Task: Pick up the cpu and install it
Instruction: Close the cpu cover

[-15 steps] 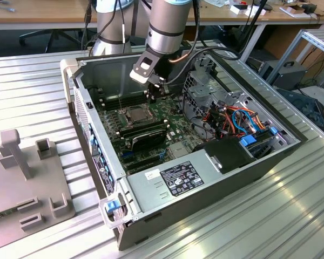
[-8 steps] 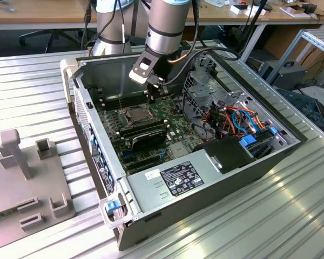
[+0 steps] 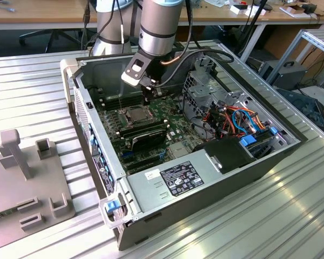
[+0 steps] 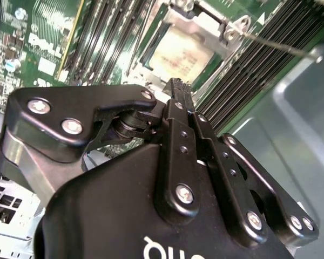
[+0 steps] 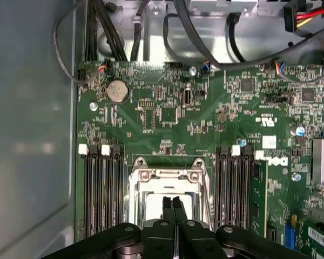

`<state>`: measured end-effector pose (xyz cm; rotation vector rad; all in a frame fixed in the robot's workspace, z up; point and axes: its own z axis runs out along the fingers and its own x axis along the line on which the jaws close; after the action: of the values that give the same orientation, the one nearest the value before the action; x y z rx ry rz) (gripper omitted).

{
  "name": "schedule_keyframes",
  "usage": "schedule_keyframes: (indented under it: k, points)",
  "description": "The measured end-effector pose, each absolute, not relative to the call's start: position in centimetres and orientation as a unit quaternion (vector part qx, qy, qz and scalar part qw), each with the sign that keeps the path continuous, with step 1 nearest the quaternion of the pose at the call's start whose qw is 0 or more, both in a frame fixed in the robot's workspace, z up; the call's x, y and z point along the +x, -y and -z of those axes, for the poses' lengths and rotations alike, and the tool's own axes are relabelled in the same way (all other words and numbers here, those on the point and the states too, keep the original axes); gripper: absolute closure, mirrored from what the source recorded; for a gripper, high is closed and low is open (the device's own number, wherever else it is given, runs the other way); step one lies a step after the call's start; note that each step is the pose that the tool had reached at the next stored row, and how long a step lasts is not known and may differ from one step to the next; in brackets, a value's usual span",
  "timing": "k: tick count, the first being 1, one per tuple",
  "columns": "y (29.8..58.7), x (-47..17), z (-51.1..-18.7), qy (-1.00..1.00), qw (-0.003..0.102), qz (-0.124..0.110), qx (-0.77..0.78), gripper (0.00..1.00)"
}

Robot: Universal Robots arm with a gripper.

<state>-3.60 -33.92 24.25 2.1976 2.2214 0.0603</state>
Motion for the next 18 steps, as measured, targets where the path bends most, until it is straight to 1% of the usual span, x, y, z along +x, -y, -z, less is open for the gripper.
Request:
schedule_keyframes:
  k: [14, 18]
  points:
    - [33.9, -6.0, -23.9, -0.711, 0.008, -0.019, 0.703, 0.89]
    - [33.9, -7.0, -23.1, -0.711, 0.008, -0.019, 0.703, 0.89]
